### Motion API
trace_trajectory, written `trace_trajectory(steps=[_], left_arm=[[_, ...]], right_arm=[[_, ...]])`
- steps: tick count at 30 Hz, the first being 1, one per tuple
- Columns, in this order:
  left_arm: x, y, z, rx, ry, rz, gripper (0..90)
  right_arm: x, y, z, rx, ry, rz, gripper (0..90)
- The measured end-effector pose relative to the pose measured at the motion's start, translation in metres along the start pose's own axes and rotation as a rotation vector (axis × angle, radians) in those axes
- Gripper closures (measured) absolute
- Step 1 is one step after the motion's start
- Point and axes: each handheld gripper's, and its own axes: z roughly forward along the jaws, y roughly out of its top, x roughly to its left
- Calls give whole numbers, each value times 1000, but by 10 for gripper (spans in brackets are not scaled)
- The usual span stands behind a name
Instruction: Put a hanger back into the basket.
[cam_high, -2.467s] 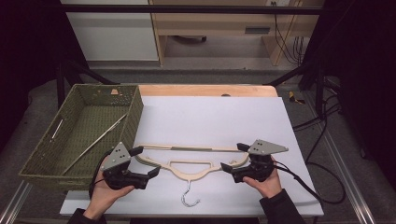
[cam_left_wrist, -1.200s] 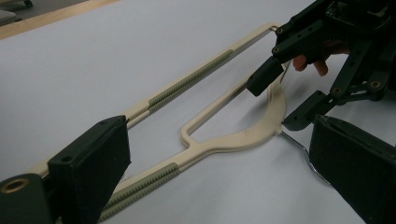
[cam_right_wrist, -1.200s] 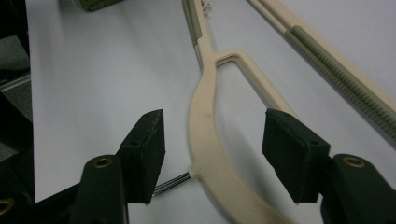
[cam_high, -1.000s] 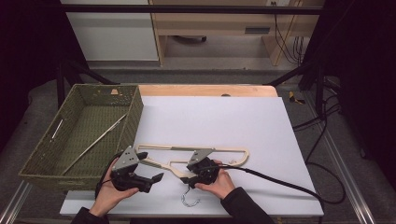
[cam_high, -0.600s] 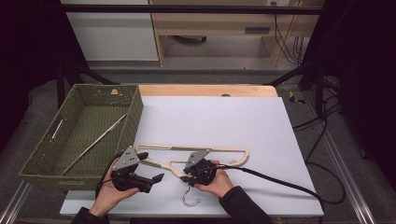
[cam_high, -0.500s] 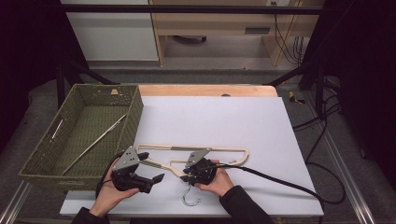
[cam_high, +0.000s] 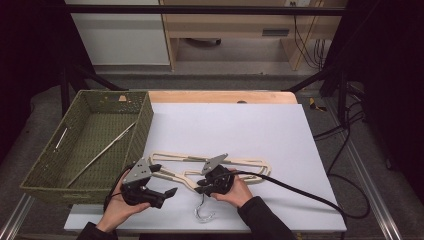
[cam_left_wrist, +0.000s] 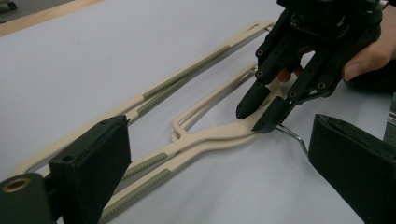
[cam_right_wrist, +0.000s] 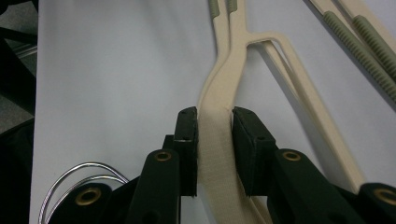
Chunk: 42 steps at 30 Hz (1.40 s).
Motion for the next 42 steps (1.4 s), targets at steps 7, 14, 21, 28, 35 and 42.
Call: trace_trajectory(steps=[7,14,21,28,35,42], left_arm=[[-1,-1,2,6,-6,5,59],[-1,-2,4,17,-11,5,60],[-2,-2,5,23,-15,14,60],[-3,-2,6,26,-13,16,60],[-3,-3,7,32,-14,18,61],[-4,-3,7,36,-18,23,61]], right_arm=[[0,-1,3,12,-4,9,720],[1,-1,1,2,-5,23,719],[2,-3,5,9,-13,17,719],[2,-6,8,-16,-15,21,710],[1,-5,7,-21,-5,31,724],[1,-3,5,-19,-3,53,723]])
